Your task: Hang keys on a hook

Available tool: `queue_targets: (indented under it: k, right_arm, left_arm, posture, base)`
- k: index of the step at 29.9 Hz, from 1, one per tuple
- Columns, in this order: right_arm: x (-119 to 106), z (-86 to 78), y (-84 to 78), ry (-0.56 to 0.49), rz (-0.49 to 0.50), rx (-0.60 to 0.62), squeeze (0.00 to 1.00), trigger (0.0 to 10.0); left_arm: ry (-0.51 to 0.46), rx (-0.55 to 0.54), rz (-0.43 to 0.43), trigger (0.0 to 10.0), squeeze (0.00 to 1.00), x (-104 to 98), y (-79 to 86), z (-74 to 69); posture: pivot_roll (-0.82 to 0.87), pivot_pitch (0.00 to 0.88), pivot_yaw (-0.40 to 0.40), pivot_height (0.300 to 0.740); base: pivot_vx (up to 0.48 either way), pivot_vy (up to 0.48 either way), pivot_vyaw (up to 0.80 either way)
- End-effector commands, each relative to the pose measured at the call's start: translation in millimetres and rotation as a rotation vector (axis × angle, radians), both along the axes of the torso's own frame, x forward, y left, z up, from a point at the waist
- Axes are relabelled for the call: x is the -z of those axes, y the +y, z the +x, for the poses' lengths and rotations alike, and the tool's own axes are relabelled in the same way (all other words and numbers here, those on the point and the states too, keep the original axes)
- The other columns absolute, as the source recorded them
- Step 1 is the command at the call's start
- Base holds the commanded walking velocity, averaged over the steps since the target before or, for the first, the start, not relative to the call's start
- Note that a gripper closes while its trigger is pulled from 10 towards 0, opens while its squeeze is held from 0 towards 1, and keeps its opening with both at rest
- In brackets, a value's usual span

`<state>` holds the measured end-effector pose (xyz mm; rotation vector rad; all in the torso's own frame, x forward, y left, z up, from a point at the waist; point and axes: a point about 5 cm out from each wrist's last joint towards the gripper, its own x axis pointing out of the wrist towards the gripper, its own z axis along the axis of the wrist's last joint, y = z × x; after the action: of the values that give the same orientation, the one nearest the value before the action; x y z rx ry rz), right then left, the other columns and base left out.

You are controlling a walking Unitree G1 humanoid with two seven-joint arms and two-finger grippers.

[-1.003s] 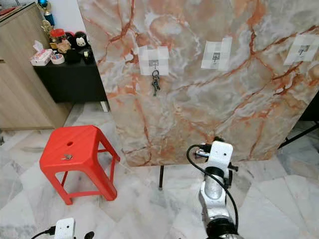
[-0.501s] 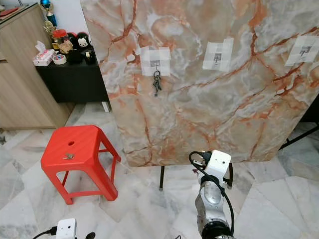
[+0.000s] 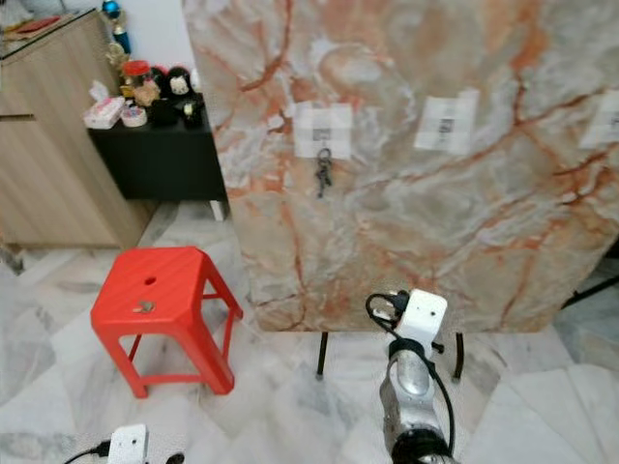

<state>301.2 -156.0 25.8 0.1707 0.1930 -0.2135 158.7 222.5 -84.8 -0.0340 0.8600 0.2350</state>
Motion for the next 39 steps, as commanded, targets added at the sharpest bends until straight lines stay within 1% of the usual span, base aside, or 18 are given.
queue_targets:
  k: [1, 21, 31, 39]
  right_arm:
    - [-3.3, 2.2, -5.8, -0.016, -0.014, 0.007, 0.00, 10.0]
    - [-5.3, 3.5, -6.2, -0.026, -0.018, 0.003, 0.00, 10.0]
    - [-8.7, 6.1, -4.5, -0.043, -0.026, -0.016, 0.00, 10.0]
    - [-9.4, 6.9, 0.3, -0.044, -0.039, -0.053, 0.00, 10.0]
  left_arm:
    - [0.007, 0.010, 0.001, 10.0, 0.00, 0.8, -3.0, 0.2]
    - [0.017, 0.010, 0.007, 10.0, 0.00, 1.3, -2.9, -0.6]
    - [0.017, 0.006, 0.006, 10.0, 0.00, 1.3, -4.3, 0.4]
    - [0.020, 0.000, 0.004, 10.0, 0.00, 1.7, -4.4, -0.4]
  posture:
    - [0.03, 0.000, 0.004, 0.740]
    - [0.03, 0.007, 0.004, 0.740]
    - [0.03, 0.017, 0.003, 0.740]
    - [0.03, 0.021, 0.001, 0.740]
  base:
    - [0.277, 0.000, 0.00]
    - [0.280, 0.000, 0.00]
    - [0.000, 0.000, 0.00]
    - [0.000, 0.000, 0.00]
